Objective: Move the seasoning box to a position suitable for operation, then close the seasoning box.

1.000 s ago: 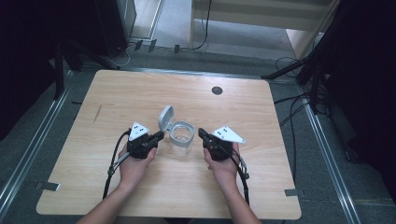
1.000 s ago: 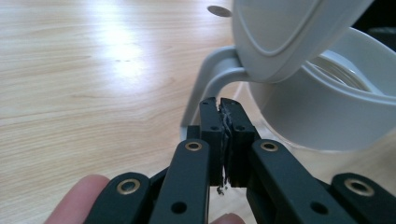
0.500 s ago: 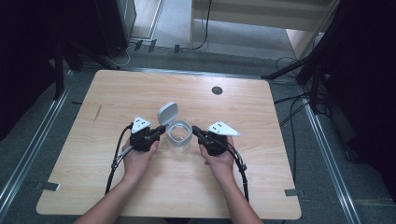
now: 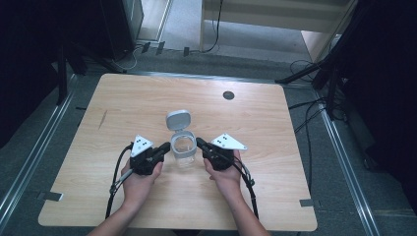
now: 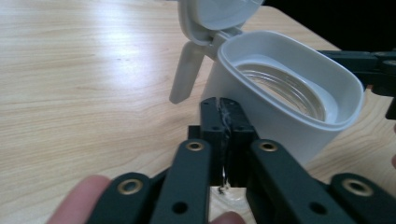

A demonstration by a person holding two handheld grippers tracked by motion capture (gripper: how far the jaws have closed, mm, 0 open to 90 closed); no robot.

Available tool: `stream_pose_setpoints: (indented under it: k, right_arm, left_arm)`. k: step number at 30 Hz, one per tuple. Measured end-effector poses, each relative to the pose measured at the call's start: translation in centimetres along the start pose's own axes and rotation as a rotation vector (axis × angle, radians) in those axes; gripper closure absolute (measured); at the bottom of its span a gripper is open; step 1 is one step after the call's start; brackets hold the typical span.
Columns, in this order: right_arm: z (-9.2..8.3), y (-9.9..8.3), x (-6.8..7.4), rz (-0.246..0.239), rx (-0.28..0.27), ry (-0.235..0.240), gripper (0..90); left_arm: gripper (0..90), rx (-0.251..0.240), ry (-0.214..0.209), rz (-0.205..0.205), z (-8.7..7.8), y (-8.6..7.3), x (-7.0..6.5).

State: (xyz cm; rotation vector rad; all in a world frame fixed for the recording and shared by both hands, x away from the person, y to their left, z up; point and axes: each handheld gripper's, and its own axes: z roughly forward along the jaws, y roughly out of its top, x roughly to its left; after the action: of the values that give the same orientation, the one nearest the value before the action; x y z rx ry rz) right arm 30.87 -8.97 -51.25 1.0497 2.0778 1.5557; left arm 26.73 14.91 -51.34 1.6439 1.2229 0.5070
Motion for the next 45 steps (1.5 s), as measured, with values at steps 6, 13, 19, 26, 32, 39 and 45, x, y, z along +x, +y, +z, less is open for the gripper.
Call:
stream_pose_setpoints:
  k: [6, 13, 19, 26, 32, 39, 45]
  right_arm:
    - [-0.8, -0.4, 1.2, -0.002, 0.012, -0.021, 90.0]
    - [-1.4, -0.6, 1.7, 0.013, 0.016, -0.041, 90.0]
    - [-1.4, -0.1, 0.9, 0.021, 0.012, -0.029, 90.0]
    - [-0.6, 2.1, -1.7, 0.064, -0.013, -0.055, 90.0]
    - [1.0, 4.9, -2.7, 0.045, -0.015, -0.051, 90.0]
    - [2.1, 6.1, -3.0, 0.048, -0.017, -0.037, 90.0]
    - [2.5, 7.1, -3.1, 0.055, -0.035, 0.012, 90.0]
  left_arm:
    - [90.0, 0.001, 0.002, -0.029, 0.1, -0.1, 0.2]
    - [90.0, -0.005, 0.003, -0.017, 0.0, -0.6, -0.2]
    - [54.6, -0.098, 0.013, 0.003, -0.9, -1.3, 2.7]
    - [24.0, -0.048, 0.159, -0.065, -4.7, -3.3, 8.9]
    - [13.4, -0.024, 0.251, -0.087, -8.8, -4.5, 13.0]
    - [13.6, -0.021, 0.255, -0.115, -9.3, -5.4, 13.9]
    - [13.6, -0.029, 0.248, -0.101, -9.1, -5.4, 13.7]
